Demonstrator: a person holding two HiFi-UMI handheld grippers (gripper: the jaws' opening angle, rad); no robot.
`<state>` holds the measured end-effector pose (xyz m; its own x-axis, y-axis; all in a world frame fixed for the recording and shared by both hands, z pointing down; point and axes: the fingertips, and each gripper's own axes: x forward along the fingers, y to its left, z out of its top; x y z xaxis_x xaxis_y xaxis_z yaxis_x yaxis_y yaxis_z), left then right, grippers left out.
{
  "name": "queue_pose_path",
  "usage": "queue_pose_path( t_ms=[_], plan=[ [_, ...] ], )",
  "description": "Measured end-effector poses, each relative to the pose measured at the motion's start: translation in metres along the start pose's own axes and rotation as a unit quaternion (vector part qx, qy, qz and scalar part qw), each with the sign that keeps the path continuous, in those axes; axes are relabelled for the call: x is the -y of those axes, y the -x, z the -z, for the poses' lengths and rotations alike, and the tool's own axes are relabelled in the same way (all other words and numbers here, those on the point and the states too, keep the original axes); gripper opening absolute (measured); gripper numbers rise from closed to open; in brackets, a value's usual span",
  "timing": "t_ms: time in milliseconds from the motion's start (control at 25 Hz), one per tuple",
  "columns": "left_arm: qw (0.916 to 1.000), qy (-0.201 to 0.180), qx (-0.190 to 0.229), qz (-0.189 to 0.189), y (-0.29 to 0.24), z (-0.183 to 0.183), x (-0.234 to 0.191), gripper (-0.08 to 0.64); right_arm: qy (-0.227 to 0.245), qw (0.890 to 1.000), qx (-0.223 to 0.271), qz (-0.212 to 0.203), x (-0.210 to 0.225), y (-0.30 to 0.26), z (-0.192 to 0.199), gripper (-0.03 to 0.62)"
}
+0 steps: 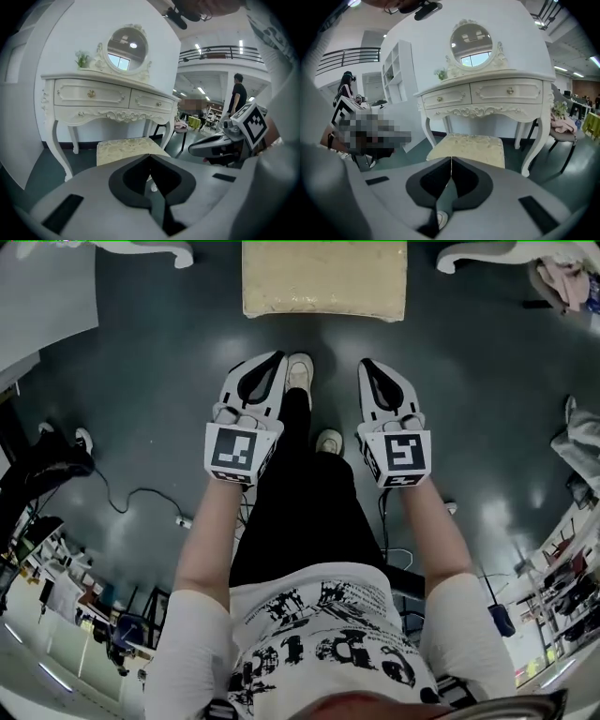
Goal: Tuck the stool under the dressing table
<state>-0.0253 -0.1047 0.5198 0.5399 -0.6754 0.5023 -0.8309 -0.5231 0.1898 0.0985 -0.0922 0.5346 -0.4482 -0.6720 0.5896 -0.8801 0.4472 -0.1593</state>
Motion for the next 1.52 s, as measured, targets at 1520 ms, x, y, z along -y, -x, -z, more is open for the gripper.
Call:
queue_pose_path(
  t_ms=[1520],
  plan=[
    [0.9963,0.066,-0.015,-0.052,-0.147,0.094,-0.09,0.02,-0.059,0.993,-0.065,0.074,0.104,-0.163,0.073,0.018]
  ],
)
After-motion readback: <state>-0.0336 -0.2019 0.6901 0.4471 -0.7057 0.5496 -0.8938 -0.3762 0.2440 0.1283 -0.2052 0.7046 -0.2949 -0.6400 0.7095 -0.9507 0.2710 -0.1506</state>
